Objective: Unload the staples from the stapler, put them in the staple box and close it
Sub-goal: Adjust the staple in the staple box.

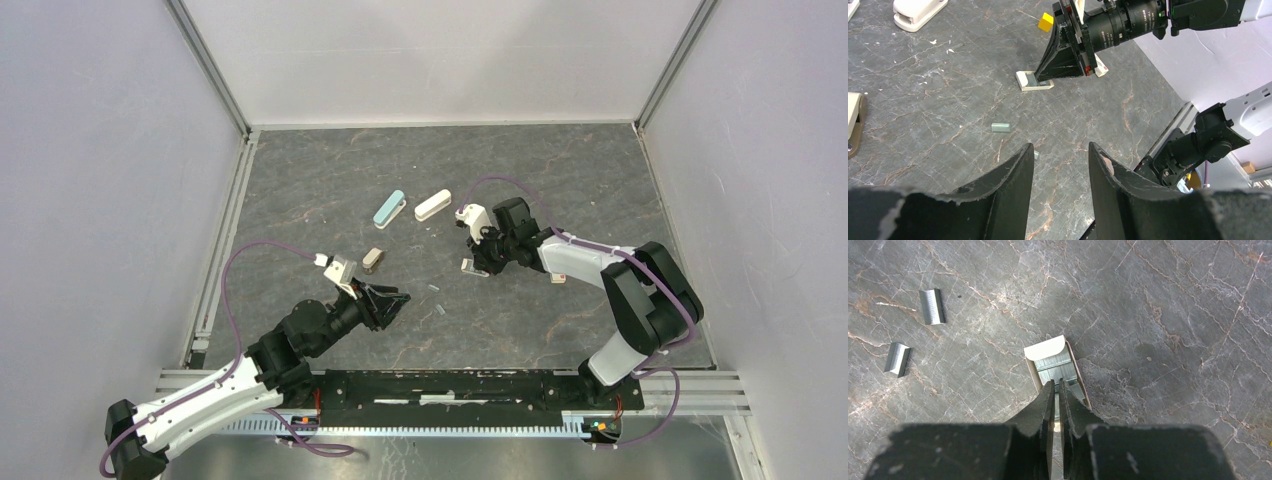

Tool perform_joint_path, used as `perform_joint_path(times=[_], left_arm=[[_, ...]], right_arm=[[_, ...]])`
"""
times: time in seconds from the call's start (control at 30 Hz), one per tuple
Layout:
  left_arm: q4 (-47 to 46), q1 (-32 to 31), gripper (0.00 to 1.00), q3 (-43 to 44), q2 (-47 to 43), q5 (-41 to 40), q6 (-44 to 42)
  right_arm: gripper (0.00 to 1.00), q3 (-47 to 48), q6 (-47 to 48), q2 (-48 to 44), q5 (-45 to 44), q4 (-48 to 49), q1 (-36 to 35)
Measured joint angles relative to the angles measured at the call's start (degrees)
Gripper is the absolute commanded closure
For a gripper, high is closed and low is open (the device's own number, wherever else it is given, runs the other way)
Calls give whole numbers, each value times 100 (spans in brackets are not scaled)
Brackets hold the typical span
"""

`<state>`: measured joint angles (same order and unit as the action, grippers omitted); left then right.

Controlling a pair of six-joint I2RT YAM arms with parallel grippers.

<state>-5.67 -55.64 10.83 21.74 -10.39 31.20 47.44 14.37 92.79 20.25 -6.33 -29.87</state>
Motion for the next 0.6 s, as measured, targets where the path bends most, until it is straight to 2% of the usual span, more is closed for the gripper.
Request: perform_joint_path(times=[0.6], left_arm=[[2,0,49,0,-4,0,0]], right_arm=[[89,-138,2,-157,-232,26,-2]])
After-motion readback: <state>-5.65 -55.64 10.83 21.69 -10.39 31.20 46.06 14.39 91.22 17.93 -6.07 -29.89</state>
